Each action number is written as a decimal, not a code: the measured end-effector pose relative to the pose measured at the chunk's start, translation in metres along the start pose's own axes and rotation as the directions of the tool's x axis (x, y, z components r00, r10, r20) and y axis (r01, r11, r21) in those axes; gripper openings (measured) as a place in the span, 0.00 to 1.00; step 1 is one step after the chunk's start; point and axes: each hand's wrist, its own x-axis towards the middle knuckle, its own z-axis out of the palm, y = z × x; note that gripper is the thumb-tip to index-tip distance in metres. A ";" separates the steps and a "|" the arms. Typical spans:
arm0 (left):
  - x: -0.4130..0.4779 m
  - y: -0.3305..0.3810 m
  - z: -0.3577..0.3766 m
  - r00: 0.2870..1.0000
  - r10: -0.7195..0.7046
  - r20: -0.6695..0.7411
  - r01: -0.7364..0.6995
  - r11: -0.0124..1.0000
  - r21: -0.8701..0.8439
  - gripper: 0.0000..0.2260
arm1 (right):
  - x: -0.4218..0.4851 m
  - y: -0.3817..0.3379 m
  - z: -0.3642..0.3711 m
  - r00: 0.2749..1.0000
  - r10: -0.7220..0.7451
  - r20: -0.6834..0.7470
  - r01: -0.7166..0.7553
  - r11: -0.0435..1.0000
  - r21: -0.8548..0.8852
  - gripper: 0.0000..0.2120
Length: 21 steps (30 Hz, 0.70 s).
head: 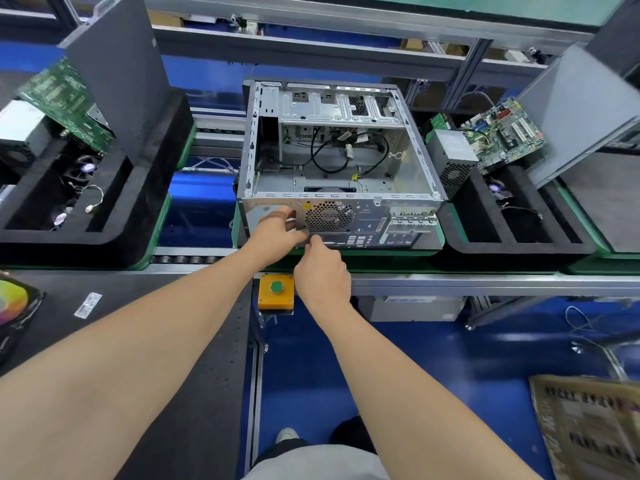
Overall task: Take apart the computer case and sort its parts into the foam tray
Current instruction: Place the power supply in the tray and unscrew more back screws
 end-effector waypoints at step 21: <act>-0.001 0.009 0.006 0.992 -0.060 -0.109 0.065 0.997 0.042 0.12 | 0.000 0.025 0.007 0.699 -0.190 0.690 -0.715 -0.230 0.661 0.12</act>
